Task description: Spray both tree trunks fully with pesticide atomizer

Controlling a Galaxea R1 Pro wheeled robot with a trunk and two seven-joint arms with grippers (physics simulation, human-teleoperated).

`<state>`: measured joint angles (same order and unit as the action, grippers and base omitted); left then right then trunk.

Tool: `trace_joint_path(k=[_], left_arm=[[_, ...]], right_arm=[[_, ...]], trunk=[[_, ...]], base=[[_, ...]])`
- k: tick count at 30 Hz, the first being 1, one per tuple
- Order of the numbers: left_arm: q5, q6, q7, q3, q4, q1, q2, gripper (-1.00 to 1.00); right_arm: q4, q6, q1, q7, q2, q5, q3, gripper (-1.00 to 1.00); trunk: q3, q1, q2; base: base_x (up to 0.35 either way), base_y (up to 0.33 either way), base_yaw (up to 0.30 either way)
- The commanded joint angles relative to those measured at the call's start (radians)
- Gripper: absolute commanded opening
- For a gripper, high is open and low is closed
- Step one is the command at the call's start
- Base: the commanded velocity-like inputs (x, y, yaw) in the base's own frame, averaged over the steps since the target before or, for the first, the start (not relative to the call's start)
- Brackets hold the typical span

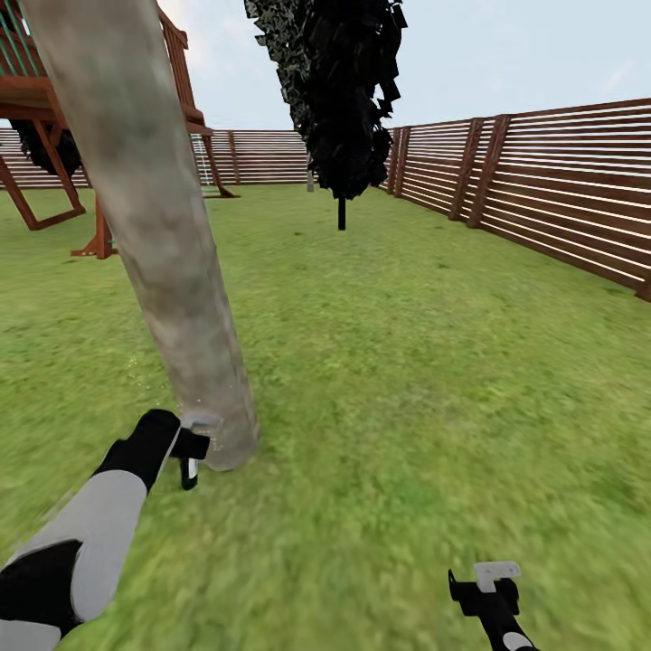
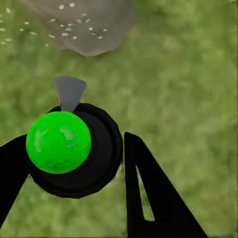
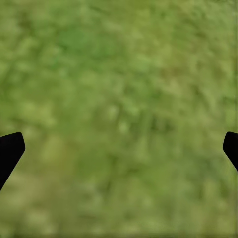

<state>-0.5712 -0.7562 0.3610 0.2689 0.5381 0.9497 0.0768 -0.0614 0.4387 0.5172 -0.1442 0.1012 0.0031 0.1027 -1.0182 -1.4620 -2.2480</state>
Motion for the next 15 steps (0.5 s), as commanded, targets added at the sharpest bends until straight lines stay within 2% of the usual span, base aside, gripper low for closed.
trace_joint_path(k=[1,3,4,6,8,10,12,14,15], left_arm=[[-0.004,0.001,0.0,-0.005,-0.001,0.001,-0.011,-1.0],[-0.004,0.0,0.014,-0.005,0.002,0.003,-0.005,-1.0],[-0.009,0.0,0.037,-0.005,0.006,0.004,0.01,-1.0],[-0.014,-0.001,0.123,-0.006,0.01,0.004,0.098,-1.0],[-0.016,-0.002,0.135,-0.007,0.012,0.004,0.112,-1.0],[-0.014,-0.016,0.139,-0.011,0.013,0.005,0.101,-1.0],[-0.013,-0.053,0.14,-0.014,0.016,0.026,0.063,-1.0],[-0.013,-0.083,0.141,-0.015,0.021,0.046,0.041,-1.0],[-0.013,-0.089,0.141,-0.015,0.027,0.062,0.043,-1.0]], right_arm=[[0.0,0.0,0.0,0.0,0.0,0.0,0.0,1.0],[0.0,0.0,0.0,0.0,0.0,0.0,0.0,1.0],[0.0,0.0,0.0,0.0,0.0,0.0,0.0,1.0],[0.0,0.0,0.0,0.0,0.0,0.0,0.0,1.0],[0.0,0.0,0.0,0.0,0.0,0.0,0.0,1.0],[0.0,0.0,0.0,0.0,0.001,0.0,0.0,1.0],[0.0,0.0,0.0,0.0,0.0,0.0,0.0,1.0],[0.0,0.0,0.0,0.0,0.0,0.0,0.0,1.0],[0.0,0.0,0.0,0.0,0.0,0.0,0.0,1.0]], trunk=[[0.0,0.0,0.0],[0.0,0.0,0.0],[0.0,0.0,0.0],[0.0,0.0,0.0],[0.0,0.0,0.0],[0.0,0.0,0.0],[0.0,0.0,0.0],[0.0,0.0,0.0],[0.0,0.0,0.0]], base=[[0.0,0.0,0.0],[0.0,0.0,0.0],[0.0,0.0,0.0],[0.0,0.0,0.0],[0.0,0.0,0.0],[0.0,0.0,0.0],[0.0,0.0,0.0],[0.0,0.0,0.0],[0.0,0.0,0.0]])
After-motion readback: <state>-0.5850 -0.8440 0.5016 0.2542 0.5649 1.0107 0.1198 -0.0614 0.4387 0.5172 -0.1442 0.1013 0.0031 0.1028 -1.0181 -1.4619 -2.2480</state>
